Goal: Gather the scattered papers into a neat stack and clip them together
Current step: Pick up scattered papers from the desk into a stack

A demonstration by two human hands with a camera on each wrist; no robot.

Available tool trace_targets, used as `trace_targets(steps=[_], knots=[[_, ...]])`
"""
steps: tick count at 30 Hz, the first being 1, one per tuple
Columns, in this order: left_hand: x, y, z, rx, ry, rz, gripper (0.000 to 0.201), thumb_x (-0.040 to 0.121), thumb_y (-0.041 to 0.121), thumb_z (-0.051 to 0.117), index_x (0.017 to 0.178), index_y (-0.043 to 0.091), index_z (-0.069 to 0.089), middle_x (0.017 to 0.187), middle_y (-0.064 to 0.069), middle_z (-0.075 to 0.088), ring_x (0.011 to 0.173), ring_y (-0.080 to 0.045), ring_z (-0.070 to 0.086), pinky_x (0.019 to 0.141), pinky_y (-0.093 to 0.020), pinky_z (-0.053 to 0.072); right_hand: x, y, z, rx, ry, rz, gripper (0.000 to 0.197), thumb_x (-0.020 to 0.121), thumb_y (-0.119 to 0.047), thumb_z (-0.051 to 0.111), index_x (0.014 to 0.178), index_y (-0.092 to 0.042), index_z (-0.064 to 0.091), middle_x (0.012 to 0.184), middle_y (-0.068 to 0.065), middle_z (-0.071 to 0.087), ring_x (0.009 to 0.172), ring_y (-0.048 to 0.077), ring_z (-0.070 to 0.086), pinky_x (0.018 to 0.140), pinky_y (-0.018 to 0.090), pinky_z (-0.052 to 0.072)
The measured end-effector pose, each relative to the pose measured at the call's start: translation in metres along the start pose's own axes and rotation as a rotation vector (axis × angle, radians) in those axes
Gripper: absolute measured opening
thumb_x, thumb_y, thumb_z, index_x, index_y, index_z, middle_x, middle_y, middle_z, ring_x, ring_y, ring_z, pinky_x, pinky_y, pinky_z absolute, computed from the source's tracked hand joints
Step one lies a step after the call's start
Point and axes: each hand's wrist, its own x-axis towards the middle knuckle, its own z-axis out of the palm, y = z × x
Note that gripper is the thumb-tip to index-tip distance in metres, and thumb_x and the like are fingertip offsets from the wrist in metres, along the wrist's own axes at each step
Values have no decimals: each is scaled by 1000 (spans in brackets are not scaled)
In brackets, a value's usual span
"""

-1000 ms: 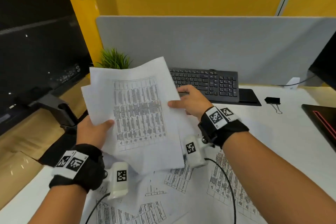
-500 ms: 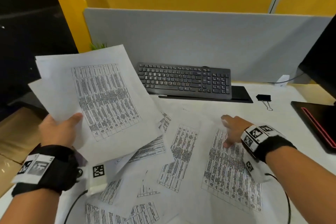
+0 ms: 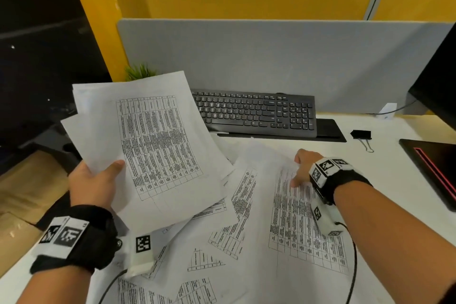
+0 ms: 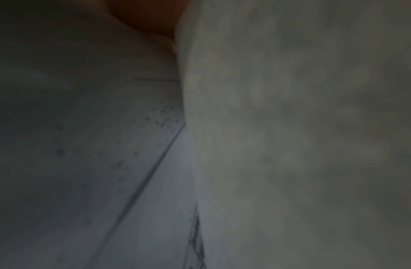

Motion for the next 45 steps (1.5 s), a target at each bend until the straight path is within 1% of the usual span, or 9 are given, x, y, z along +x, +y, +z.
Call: trace_targets(steps=[9,14,19,23,27,31,34,38,45], knots=[[9,14,13,23,-8,109,41,87,12,63,127,6,53,115,-6,58,103,-23,53,89,-38,41,-76,-13,-110,-469,571,-190,20,94,-27,47,109,-25,59,103,1,63,102,23,58,99,45,30],[-4,38,34,7,-99,238,36,88,10,62,123,7,55,105,-3,57,96,-19,54,83,-31,39,-129,-57,-177,-593,686,-623,28,88,-30,57,116,-25,62,134,7,44,122,30,40,97,46,31],[-25,51,66,43,-342,269,21,88,-6,51,76,9,56,63,6,60,65,-7,51,58,-20,44,-139,-108,-189,-387,636,-819,38,84,-37,66,119,-22,61,155,2,24,142,25,19,113,49,19],[-13,39,75,-145,-502,107,35,97,4,41,62,10,41,41,18,54,46,6,53,49,-7,40,-134,-113,-193,-127,613,-795,18,85,-28,67,85,-15,54,81,-3,55,90,20,52,74,29,35],[-12,34,73,-328,-639,51,43,92,38,49,59,12,45,50,19,59,45,6,54,50,-12,48,-135,-99,-193,55,582,-758,23,87,-13,63,74,-21,45,84,-7,62,83,11,64,53,20,36],[-56,60,72,-298,-886,97,66,59,74,54,102,27,73,109,6,71,103,-14,66,90,-36,51,-148,-88,-195,-69,663,-702,12,89,-15,60,88,-20,49,94,-1,63,88,16,60,67,26,40],[-58,68,83,-251,-811,146,21,89,43,56,109,49,56,89,47,59,88,26,55,87,2,37,-152,-81,-198,-170,741,-649,14,88,-19,61,89,-23,47,94,0,60,88,21,56,70,31,36],[-56,69,100,-297,-620,223,63,64,27,83,120,15,60,111,5,70,104,-12,66,97,-40,49,-161,-82,-195,-42,699,-707,22,84,-23,68,89,-24,47,85,-5,55,83,19,54,56,25,33],[-42,59,105,-354,-437,213,56,74,0,71,127,9,55,120,-4,65,109,-19,64,98,-45,48,-142,-35,-158,724,1055,-704,68,69,-49,75,126,-37,39,133,-8,39,126,12,38,109,45,31]])
